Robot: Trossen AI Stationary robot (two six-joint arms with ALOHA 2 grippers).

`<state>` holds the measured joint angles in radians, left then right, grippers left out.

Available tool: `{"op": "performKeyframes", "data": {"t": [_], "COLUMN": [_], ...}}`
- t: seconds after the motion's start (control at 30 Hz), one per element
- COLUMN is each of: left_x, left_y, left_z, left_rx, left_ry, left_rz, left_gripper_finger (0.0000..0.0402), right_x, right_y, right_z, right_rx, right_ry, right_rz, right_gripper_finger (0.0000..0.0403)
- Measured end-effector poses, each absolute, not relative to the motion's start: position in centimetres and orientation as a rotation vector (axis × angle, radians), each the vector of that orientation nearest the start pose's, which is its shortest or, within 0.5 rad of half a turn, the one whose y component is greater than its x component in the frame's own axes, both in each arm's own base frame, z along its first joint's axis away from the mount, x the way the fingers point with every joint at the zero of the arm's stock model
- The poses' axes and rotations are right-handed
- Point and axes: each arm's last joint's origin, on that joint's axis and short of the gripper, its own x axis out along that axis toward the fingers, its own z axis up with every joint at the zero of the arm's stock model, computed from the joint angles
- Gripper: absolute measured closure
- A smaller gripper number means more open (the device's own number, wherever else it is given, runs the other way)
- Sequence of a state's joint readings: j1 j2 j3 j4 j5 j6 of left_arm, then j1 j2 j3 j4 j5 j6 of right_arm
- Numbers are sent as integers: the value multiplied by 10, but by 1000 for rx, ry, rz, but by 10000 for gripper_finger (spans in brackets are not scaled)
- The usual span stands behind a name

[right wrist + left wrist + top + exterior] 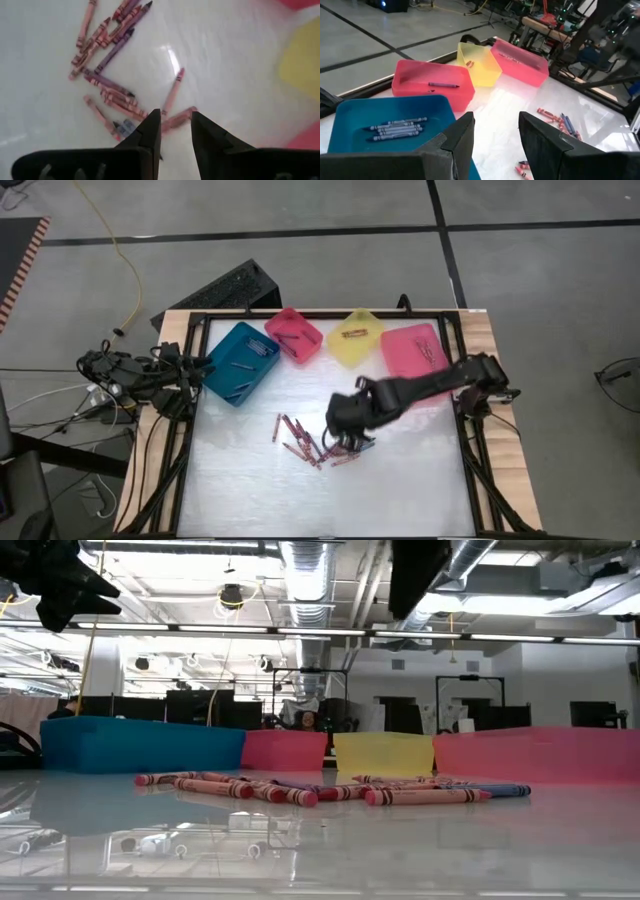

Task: Sort crayons
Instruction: Put the pink crayon into the right pink bin

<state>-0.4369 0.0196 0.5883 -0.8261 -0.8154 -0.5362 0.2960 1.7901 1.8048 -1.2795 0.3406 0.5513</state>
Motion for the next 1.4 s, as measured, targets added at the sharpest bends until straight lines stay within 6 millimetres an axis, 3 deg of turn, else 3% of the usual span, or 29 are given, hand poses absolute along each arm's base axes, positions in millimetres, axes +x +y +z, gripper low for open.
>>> {"op": "performKeyframes", "data": {"t": [0.17,0.37,0.6,1.0,1.27,1.4], "left_x": [22,22,22,22,22,22], "left_y": [13,13,14,14,13,13], "left_z": [269,269,270,270,270,269], "left_rx": [-377,-380,-378,-392,-392,-393], "left_ry": [103,96,78,81,85,96], "left_rz": [421,428,467,452,445,422], "left_gripper_finger": [256,256,256,256,256,256], "right_x": [350,366,374,370,365,361], "right_y": [103,105,99,99,72,52], "right_z": [298,275,272,268,256,235], "right_rx": [130,101,108,191,219,251], "right_ry": [1061,924,858,898,1020,1098], "right_rz": [-337,-244,-232,-295,-425,-446], "right_gripper_finger": [300,300,300,301,301,301]}}
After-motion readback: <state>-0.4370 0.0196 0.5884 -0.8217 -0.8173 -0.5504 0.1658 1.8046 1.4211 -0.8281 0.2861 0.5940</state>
